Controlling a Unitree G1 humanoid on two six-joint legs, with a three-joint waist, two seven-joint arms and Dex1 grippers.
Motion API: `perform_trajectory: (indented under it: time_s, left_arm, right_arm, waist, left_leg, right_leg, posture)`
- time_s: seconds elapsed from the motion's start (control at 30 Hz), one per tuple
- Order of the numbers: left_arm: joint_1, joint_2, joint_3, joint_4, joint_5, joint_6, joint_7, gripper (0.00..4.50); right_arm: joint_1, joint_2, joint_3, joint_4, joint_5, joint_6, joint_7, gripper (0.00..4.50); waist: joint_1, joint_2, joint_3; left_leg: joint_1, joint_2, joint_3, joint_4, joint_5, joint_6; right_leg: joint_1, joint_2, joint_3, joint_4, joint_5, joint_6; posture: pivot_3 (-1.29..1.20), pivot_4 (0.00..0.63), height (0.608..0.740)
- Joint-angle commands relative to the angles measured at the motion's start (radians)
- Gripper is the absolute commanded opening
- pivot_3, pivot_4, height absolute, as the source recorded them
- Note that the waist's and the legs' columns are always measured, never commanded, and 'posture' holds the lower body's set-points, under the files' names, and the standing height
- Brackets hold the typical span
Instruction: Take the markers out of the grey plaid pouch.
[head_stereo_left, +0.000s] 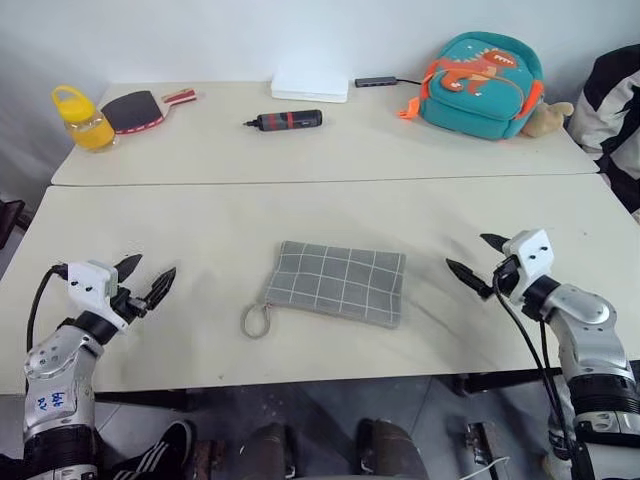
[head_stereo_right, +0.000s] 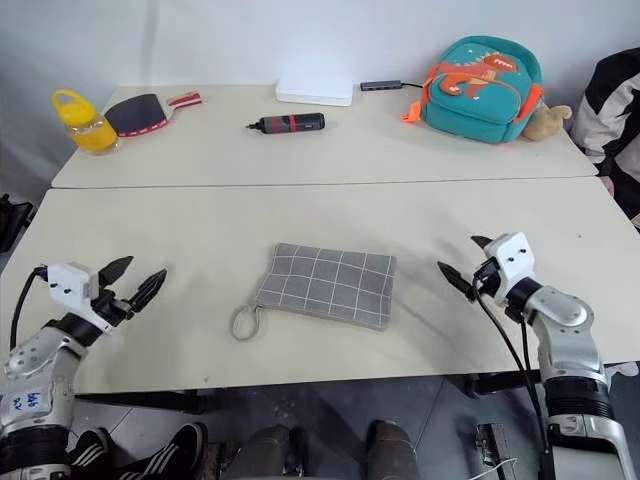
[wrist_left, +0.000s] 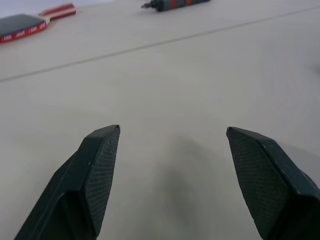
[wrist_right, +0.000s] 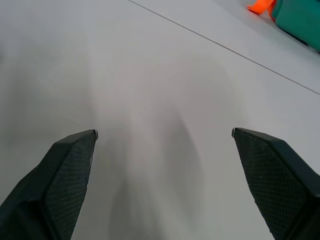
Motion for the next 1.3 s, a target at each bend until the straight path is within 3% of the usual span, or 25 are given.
perform_trajectory:
  time_s: [0.03,0.23,0.33,0.4,0.57,0.77,0.93,1.13,1.3]
  left_arm:
    - [0.018,-0.005,-0.004,-0.071,-0.004,-0.031,-0.003,3.62]
    - [0.036,0.005,-0.047,-0.136,-0.008,0.005,-0.031,3.62]
    - [0.028,0.009,-0.051,-0.116,-0.002,-0.031,-0.057,3.64]
    - [0.016,0.01,-0.057,-0.102,0.009,-0.063,-0.072,3.64]
    - [-0.056,-0.001,-0.117,-0.028,0.075,-0.163,-0.083,3.64]
    - [-0.178,-0.002,-0.201,0.088,0.152,-0.299,-0.106,3.64]
    - [-0.257,-0.003,-0.263,0.187,0.177,-0.41,-0.164,3.64]
    - [-0.344,-0.018,-0.362,0.299,0.217,-0.556,-0.251,3.64]
    - [-0.41,-0.008,-0.374,0.392,0.215,-0.601,-0.27,3.64]
  right_arm:
    - [0.001,-0.009,-0.026,-0.016,0.005,-0.019,-0.007,4.5]
    - [-0.002,0.004,-0.021,-0.054,0.017,-0.003,-0.007,4.5]
    - [-0.001,0.039,-0.023,-0.172,0.109,0.077,0.025,4.32]
    - [0.006,0.069,0.003,-0.261,0.132,0.132,0.019,3.92]
    - [0.031,0.156,0.09,-0.428,0.129,0.216,-0.016,2.16]
    - [0.091,0.108,0.14,-0.4,0.025,0.182,0.005,0.06]
    - [0.128,0.079,0.173,-0.404,-0.004,0.179,0.06,0.06]
    - [0.11,0.111,0.194,-0.399,-0.053,0.144,0.021,0.06]
    - [0.096,0.07,0.146,-0.399,-0.038,0.14,0.031,0.06]
  waist:
    - [-0.001,0.0,0.0]
    - [-0.001,0.0,0.0]
    - [-0.004,0.0,0.0]
    - [-0.009,0.0,0.0]
    - [-0.01,0.0,0.0]
    - [0.007,0.0,0.0]
    - [-0.004,0.0,0.0]
    - [-0.014,0.0,0.0]
    - [-0.02,0.0,0.0]
  left_leg:
    - [0.0,0.0,0.0,0.0,0.0,0.0]
    - [0.0,0.0,0.0,0.0,0.0,0.0]
    - [0.0,0.0,0.0,0.0,0.0,0.0]
    - [0.0,0.001,0.0,0.0,0.0,0.0]
    - [0.0,0.001,-0.001,-0.001,0.0,-0.001]
    - [-0.001,-0.002,-0.001,0.0,-0.001,0.0]
    - [0.0,-0.001,0.0,-0.001,-0.001,0.0]
    - [0.0,-0.001,0.0,0.0,0.0,0.0]
    - [0.0,-0.001,0.0,0.0,0.0,0.0]
  right_leg:
    - [0.0,0.0,0.0,0.0,0.0,0.0]
    - [0.0,0.0,0.0,0.0,0.0,0.0]
    - [0.0,0.0,0.0,0.0,0.0,0.0]
    - [0.0,0.0,0.0,0.0,0.0,0.0]
    - [-0.001,0.0,-0.001,0.001,0.0,0.0]
    - [-0.001,-0.002,-0.001,0.001,0.0,0.0]
    - [-0.001,-0.001,-0.001,0.001,0.0,0.0]
    - [-0.001,0.0,-0.001,0.001,0.0,0.0]
    - [-0.001,0.0,-0.001,0.001,0.0,0.0]
  posture:
    - [0.0,0.15,0.74]
    - [0.0,0.15,0.74]
    - [0.0,0.15,0.74]
    - [0.0,0.15,0.74]
    - [0.0,0.15,0.74]
    - [0.0,0.15,0.74]
    - [0.0,0.15,0.74]
    - [0.0,0.15,0.74]
    - [0.0,0.15,0.74]
